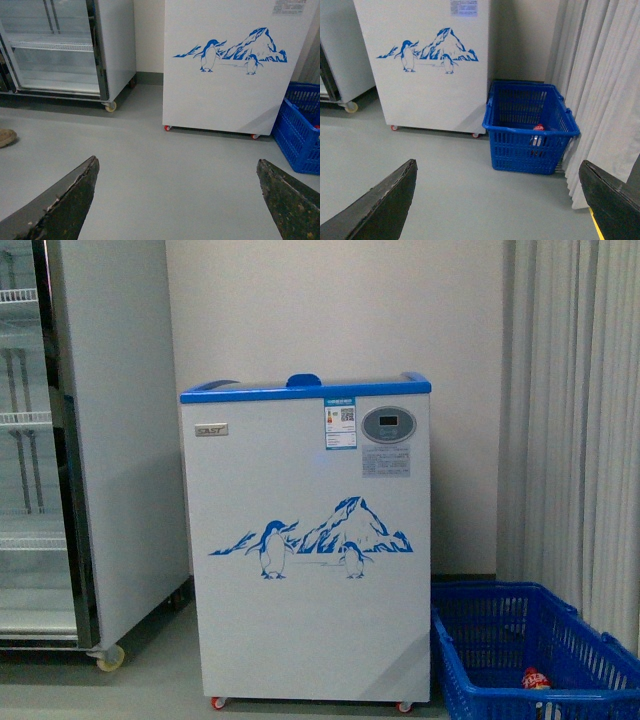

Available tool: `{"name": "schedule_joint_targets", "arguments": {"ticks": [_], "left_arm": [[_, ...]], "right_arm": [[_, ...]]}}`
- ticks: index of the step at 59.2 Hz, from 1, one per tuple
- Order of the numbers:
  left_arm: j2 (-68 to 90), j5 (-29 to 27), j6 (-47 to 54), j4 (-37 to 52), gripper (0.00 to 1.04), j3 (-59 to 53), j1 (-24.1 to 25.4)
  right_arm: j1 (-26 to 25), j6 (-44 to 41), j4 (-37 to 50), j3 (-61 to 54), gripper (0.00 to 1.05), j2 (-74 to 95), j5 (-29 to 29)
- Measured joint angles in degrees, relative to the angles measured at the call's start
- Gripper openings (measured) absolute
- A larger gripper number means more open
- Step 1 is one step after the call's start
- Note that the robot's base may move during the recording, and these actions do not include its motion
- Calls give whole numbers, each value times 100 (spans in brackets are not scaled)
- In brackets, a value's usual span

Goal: Put drink in fridge

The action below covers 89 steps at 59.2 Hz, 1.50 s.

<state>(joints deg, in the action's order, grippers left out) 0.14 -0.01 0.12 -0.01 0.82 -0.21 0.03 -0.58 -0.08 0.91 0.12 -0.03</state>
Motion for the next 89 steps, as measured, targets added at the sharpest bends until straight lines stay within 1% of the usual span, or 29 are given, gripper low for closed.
{"name": "schedule_joint_targets", "arguments": {"ticks": [89], "left_arm": [[-2,2,0,0,97,0,0]], "right_arm": [[0,0,0,0,97,0,2]]}}
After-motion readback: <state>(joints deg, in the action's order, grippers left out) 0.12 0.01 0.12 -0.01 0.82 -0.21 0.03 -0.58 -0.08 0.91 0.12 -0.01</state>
